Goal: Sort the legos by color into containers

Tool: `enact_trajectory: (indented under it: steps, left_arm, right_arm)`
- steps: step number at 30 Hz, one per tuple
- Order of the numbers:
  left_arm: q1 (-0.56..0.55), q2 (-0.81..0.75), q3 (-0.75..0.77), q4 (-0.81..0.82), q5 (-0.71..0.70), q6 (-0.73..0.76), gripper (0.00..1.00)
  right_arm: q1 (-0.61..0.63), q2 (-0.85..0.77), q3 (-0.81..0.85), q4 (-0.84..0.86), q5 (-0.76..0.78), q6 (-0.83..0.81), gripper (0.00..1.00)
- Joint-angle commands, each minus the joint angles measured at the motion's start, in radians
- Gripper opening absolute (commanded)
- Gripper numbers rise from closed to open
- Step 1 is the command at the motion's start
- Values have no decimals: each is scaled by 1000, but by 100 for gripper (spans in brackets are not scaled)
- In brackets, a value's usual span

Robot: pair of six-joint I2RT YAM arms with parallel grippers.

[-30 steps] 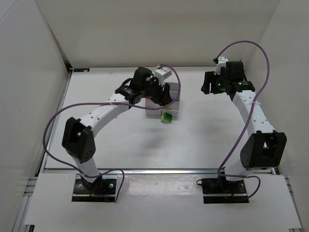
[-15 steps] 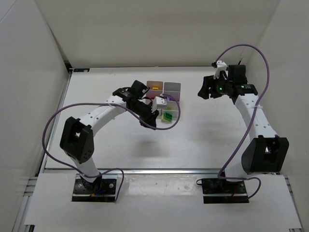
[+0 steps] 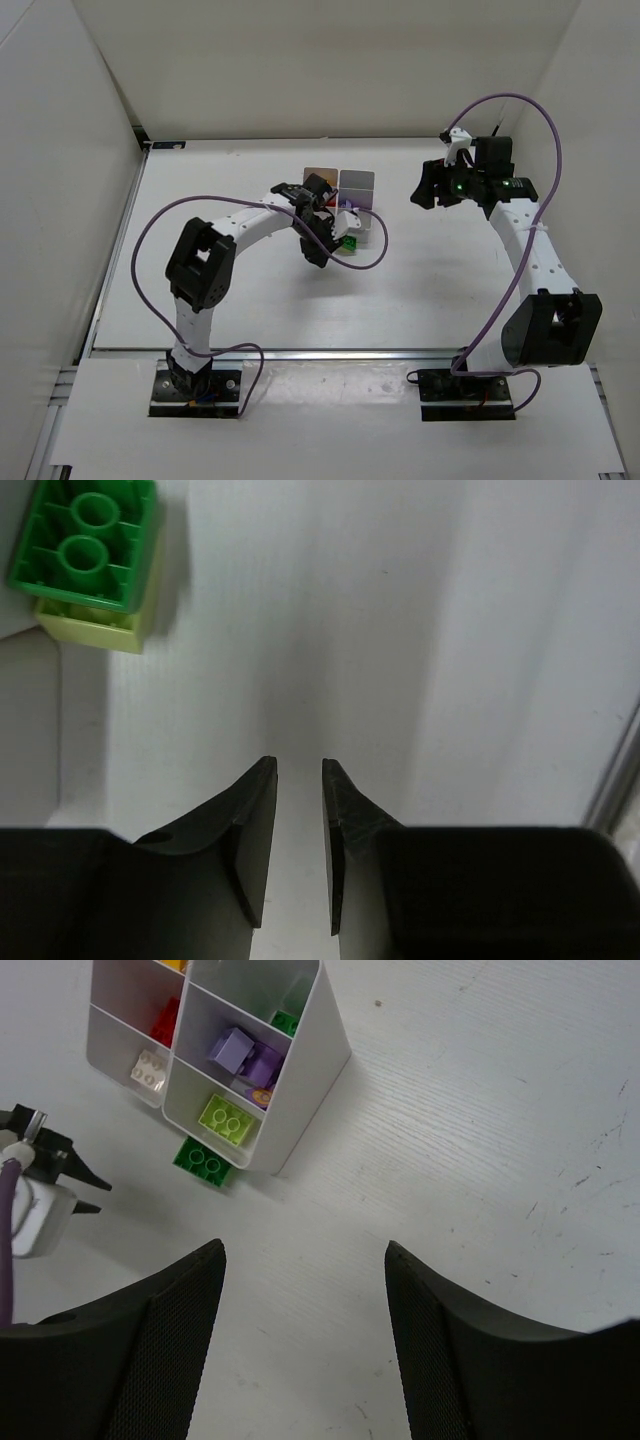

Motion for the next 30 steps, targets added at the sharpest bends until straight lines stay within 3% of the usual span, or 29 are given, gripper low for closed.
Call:
enact_trajectory:
  steps: [1,5,11,17,21,27,30]
  left_arm:
    - [-15,-9,46,59,-116,-60,36]
    - [-24,-17,25,173,-207,-158,38]
    - [-19,-61,-8,228,-199,-355,46]
    - [-24,-219,-100,296,-83,-774,56]
    - [-42,-242,-57,305,-121,-866,69]
    - [-38,-155,84,234,-141,-1088,77]
    - [-52,-132,83,210,-243,-1202,82]
  right_arm:
    - [-5,-33,5,-2,6,-16,69]
    - [-8,-34,1,5,15,-12,69]
    - [-5,-34,-1,5,28,-9,70]
    - [-8,-43,-10,3,52,5,70]
    - [-8,-42,-19,1,52,8,70]
    - [-8,-42,-13,-2,59,19,70]
    - [-8,-45,-15,-9,61,21,70]
